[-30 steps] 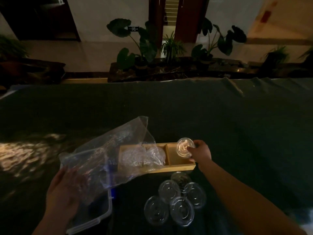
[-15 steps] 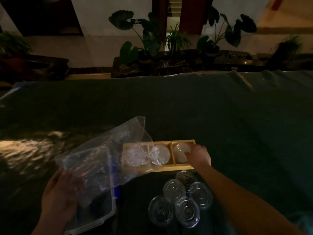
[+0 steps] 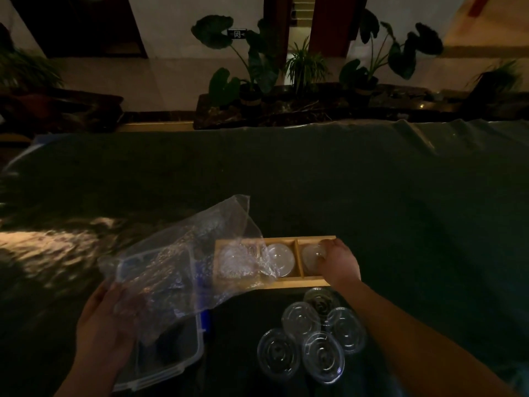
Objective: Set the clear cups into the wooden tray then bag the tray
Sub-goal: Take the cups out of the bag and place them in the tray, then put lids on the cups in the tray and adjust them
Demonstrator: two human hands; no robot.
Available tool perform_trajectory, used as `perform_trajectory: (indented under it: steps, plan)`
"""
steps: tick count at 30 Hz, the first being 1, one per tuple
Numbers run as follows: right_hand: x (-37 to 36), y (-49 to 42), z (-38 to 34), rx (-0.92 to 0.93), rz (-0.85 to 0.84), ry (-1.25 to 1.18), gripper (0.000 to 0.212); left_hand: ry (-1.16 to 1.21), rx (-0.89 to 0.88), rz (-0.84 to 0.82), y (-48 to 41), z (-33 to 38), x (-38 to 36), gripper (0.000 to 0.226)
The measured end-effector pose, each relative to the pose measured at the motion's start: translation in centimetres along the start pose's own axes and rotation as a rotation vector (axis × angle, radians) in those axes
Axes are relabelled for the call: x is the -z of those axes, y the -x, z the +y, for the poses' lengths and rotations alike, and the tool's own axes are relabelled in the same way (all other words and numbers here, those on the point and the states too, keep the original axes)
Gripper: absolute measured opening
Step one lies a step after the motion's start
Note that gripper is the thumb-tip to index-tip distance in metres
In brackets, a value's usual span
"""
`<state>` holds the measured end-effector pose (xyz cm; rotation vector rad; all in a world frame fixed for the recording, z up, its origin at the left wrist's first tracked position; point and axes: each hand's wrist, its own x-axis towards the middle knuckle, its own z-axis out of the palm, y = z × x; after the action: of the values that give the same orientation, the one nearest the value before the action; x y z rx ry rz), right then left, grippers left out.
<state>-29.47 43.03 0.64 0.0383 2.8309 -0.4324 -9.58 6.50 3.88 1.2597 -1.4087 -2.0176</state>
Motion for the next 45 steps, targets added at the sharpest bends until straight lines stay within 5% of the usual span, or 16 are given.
perform_trajectory:
  steps: [5,8,11,15,19,28,37,45]
  plan:
    - [0.4,1.2,-2.0,0.087,-0.005,-0.334,0.032,0.066,0.011,0.024,1.3,0.1,0.1,0.026]
    - [1.0,3.4,-3.9,0.173,-0.135,-0.706,0.041,0.13,0.0,0.032,1.0,0.1,0.5,0.022]
    - [1.6,5.4,-6.1,0.283,-0.203,-0.823,0.053,0.11,-0.038,0.006,1.2,0.7,1.4,0.037]
    - [1.9,7.1,-9.8,0.42,-0.249,-0.665,0.018,0.145,-0.092,-0.003,1.2,1.3,4.4,0.044]
    - [1.0,8.2,-13.9,0.458,-0.254,-0.584,0.018,0.153,-0.136,-0.009,0.8,1.9,8.2,0.051]
    - [-2.6,9.7,-24.6,0.488,-0.244,-0.52,0.016,0.27,-0.114,0.378,-1.9,2.6,18.1,0.036]
    - [-7.4,9.6,-32.8,0.512,-0.388,-0.51,0.009,0.298,-0.08,0.494,-7.0,1.7,23.7,0.042]
    - [-8.9,9.4,-34.7,0.501,-0.399,-0.416,0.017,-0.203,0.13,0.489,-8.6,2.5,22.3,0.059]
